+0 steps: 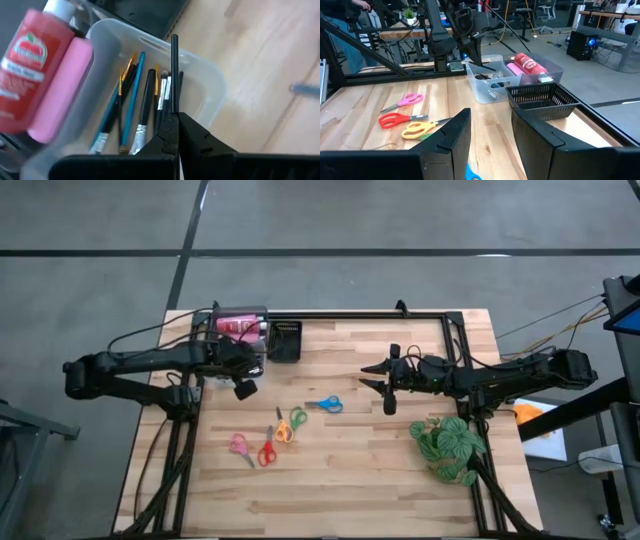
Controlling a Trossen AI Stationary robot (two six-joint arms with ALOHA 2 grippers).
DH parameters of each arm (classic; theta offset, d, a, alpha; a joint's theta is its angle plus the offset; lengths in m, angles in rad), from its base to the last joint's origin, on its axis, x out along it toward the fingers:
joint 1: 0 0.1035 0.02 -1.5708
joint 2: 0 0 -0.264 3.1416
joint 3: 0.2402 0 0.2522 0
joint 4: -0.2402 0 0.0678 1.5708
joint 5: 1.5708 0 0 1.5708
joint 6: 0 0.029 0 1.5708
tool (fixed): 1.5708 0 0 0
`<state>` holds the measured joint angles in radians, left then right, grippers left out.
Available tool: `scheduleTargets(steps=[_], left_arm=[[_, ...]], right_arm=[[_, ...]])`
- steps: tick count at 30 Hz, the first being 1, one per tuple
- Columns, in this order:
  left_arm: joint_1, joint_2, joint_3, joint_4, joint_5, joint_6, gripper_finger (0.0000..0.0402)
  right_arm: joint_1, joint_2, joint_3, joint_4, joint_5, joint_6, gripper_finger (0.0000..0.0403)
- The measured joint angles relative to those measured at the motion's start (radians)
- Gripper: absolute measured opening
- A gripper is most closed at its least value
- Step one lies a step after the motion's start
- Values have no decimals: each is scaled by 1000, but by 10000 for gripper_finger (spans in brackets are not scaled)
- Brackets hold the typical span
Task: Pick & Place Paint Supplies
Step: Put the black paint brush into the transparent bin
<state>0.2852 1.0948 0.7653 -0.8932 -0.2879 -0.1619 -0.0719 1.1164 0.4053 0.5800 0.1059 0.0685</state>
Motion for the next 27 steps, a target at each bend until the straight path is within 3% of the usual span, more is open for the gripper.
scheduleTargets(steps=[7, 19, 27], left_arm=[[5, 3, -1, -10, -9, 473, 0], [61, 15, -13, 24, -19, 536, 0], [113, 16, -146, 156, 0, 580, 0]], right_arm=[[0, 0, 0, 0, 0, 2, 141], [0, 0, 0, 1, 0, 1, 141], [0, 0, 0, -1, 0, 0, 141]])
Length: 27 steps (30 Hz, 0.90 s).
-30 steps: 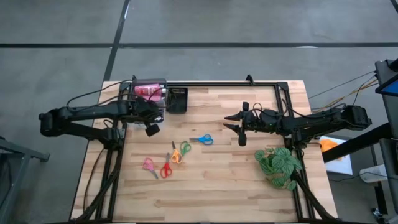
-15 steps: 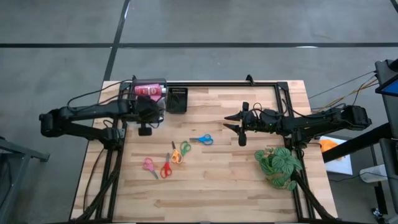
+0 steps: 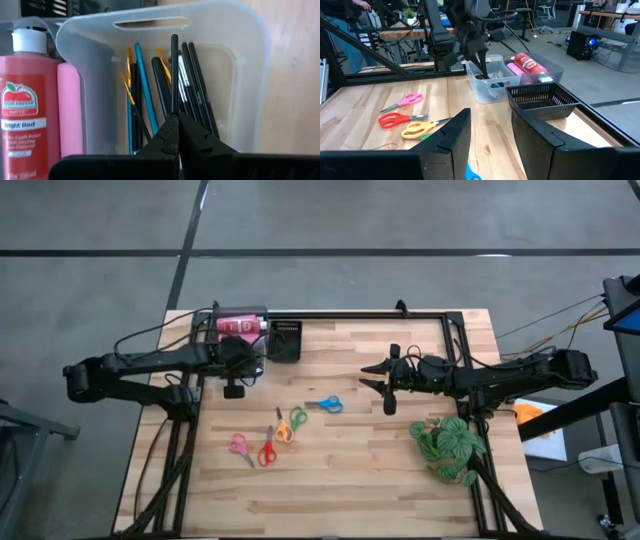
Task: Pick & Place Paint Supplies
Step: Put the black paint brush into the transparent bin
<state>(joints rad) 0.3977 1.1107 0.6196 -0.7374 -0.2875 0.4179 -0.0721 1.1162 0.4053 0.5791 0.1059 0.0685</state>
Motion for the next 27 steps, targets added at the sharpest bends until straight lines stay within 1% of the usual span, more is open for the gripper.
scheduleTargets(steps=[7, 27], left_arm=[[9, 0, -62, 89, 0, 2, 0], [11, 0, -69, 102, 3, 2, 0]], right_arm=[[0, 0, 0, 0, 0, 0, 141], [0, 0, 0, 1, 0, 0, 141]])
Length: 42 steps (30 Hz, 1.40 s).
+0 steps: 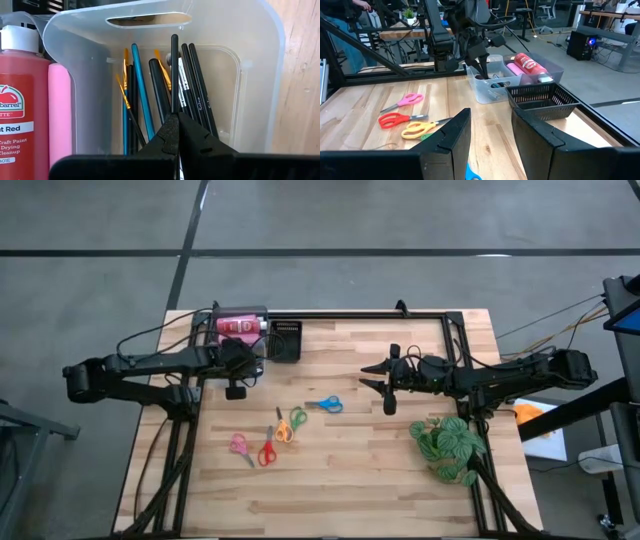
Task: Pick & Place Paint Supplies
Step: Put the black paint brush into the transparent bin, then put the pink scissors into the right black bin
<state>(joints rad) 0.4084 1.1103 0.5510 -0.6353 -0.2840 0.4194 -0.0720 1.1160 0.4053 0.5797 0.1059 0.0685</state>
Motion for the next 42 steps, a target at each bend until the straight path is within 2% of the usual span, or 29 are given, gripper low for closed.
scheduleTargets(steps=[5, 11, 24, 35, 42], left_arm=[[0, 0, 0, 0, 1, 1, 0], [0, 0, -9, -8, 72, 30, 0], [1, 0, -46, 39, 75, 37, 5], [2, 0, -46, 43, 79, 49, 93], [2, 0, -47, 42, 76, 53, 109]], right_arm=[[0, 0, 0, 0, 0, 0, 141], [0, 0, 0, 0, 0, 1, 141], [0, 0, 0, 0, 0, 0, 141], [0, 0, 0, 0, 0, 0, 141], [0, 0, 0, 0, 0, 0, 141]])
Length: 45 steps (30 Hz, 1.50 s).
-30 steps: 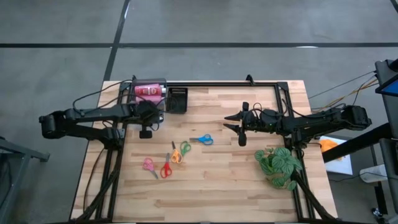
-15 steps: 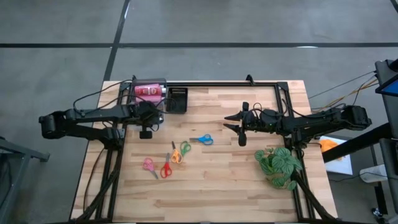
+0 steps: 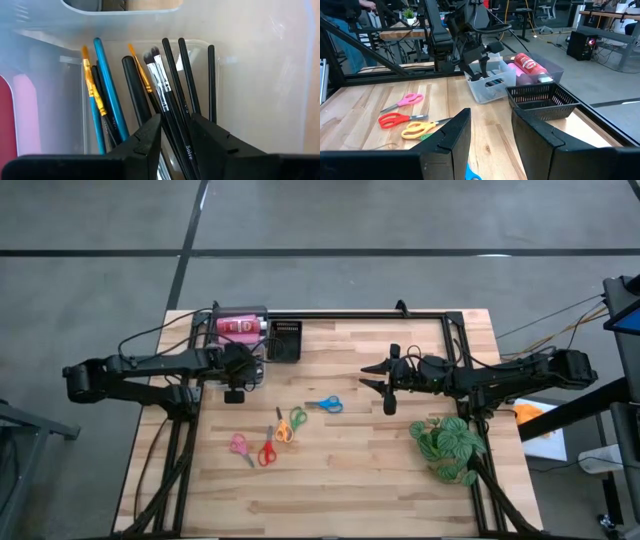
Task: Pick & Place Paint Supplies
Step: Put the pink scissors into the right black bin
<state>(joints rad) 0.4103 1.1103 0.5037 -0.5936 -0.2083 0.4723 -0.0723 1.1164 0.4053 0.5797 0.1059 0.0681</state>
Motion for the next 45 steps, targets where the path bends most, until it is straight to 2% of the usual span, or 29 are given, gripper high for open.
scheduleTargets(steps=[14, 21, 32, 38, 45], left_arm=[[0, 0, 42, -35, -52, -1, 109], [0, 0, 67, -36, -136, -1, 109], [-29, 0, 185, -39, -147, -46, 110], [-85, 0, 266, -39, -139, -209, 110], [-138, 0, 350, -56, -136, -662, 110]], right_arm=[[0, 0, 0, 0, 0, 1, 141], [0, 0, 0, 0, 0, 3, 141], [0, 0, 0, 0, 0, 1, 141], [0, 0, 0, 0, 0, 0, 141], [0, 0, 0, 0, 0, 3, 141]])
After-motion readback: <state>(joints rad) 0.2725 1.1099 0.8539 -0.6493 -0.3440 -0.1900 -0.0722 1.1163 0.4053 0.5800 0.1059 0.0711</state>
